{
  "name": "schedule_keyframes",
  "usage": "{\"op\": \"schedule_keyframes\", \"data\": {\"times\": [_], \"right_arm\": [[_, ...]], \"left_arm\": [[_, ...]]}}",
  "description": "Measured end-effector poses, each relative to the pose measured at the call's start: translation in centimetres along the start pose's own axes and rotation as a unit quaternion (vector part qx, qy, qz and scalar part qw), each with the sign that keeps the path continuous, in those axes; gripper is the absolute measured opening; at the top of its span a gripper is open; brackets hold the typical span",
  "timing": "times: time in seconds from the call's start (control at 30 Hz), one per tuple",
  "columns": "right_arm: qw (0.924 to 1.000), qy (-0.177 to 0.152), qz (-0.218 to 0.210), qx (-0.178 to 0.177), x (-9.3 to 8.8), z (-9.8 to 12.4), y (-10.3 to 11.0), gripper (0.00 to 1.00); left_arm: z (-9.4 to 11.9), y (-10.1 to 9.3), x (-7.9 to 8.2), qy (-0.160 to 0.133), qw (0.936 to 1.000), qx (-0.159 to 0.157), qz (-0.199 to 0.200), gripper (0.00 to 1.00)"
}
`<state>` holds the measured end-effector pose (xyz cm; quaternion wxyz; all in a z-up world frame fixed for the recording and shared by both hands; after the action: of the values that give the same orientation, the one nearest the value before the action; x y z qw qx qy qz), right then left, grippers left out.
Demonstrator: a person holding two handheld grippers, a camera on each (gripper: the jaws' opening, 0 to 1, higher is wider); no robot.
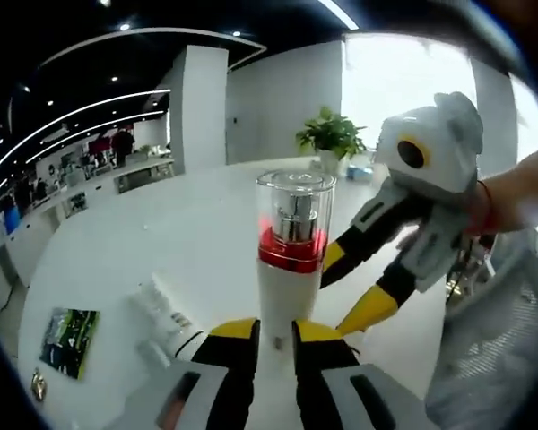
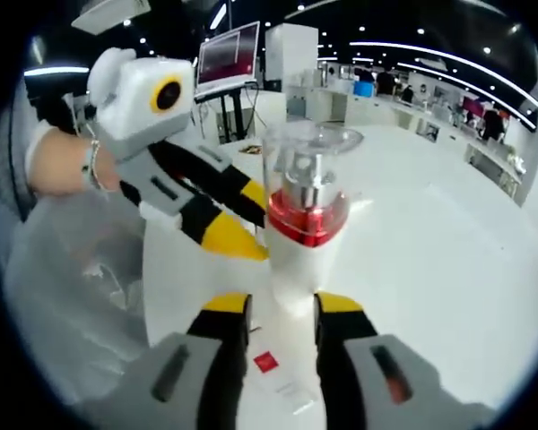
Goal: Arrange the skincare products in the storage area until every visible bottle or jar stands upright without overlapping.
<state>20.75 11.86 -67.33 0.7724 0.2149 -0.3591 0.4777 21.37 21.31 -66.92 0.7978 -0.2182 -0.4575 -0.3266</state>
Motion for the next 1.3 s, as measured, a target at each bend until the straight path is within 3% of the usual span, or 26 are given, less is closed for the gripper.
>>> {"op": "schedule_keyframes", "data": {"times": [0.93, 1.13, 1.23, 1.3], "right_arm": [[0.9999, -0.005, -0.004, -0.008, 0.3, 0.2, -0.6, 0.26], [0.9992, 0.001, -0.033, -0.023, 0.5, 0.2, -0.8, 0.26], [0.9985, 0.0, -0.044, -0.033, 0.7, 0.2, -0.7, 0.26], [0.9983, 0.001, -0.045, -0.036, 0.7, 0.1, -0.6, 0.26]], "left_arm": [[-0.9, -1.3, -0.8, 0.02, 0.9993, -0.015, -0.027, 0.15], [-1.4, -1.4, -0.9, 0.029, 0.9981, -0.006, -0.055, 0.16], [-1.2, -1.6, -1.0, 0.035, 0.9948, 0.0, -0.095, 0.16], [-1.2, -1.7, -1.1, 0.038, 0.9942, 0.002, -0.101, 0.16]]}}
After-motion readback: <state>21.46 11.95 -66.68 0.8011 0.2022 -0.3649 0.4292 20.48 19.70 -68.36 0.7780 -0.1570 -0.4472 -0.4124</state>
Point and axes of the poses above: the point that each gripper's makers call its tool centre point, and the gripper's own axes: z roughly backward along the fingers, y roughly to its left, x roughly out of its top, the point moved 5 cm from there along z, roughly backward along the fingers, and after that the axes turned 1 degree about z, right-handed, at the moved point
